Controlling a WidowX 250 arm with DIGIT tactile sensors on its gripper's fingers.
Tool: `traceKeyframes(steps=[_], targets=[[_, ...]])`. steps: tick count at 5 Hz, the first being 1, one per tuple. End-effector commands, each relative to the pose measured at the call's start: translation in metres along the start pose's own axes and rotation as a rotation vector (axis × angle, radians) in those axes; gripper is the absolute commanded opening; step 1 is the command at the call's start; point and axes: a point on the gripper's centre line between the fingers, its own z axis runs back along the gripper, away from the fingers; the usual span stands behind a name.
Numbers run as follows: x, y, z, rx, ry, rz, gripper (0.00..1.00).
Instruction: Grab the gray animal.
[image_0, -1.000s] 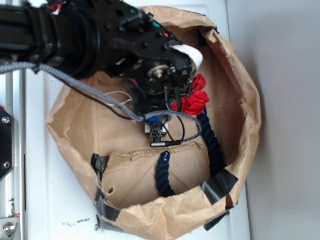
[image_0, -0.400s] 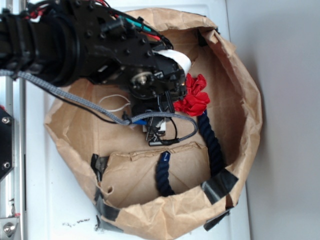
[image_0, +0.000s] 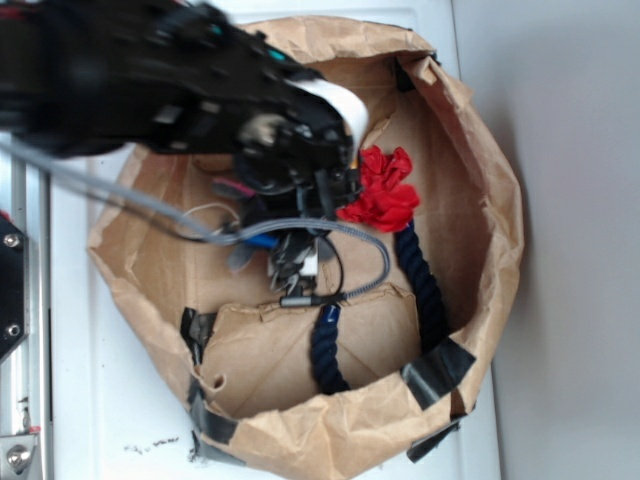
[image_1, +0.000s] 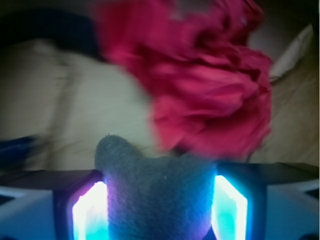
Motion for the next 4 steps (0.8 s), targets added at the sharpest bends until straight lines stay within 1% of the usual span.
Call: traceKeyframes(steps=[1, 2, 3, 4], targets=[[-0.010, -0.004, 0.071, -0.033, -0.088, 0.011, 0.00], [-0.018, -0.005, 0.080, -0.034, -0.131, -0.019, 0.00], [-0.025, -0.004, 0.086, -0.039, -0.160, -0.025, 0.00], [-0.036, -0.007, 0.075, 0.083, -0.158, -0.029, 0.00]])
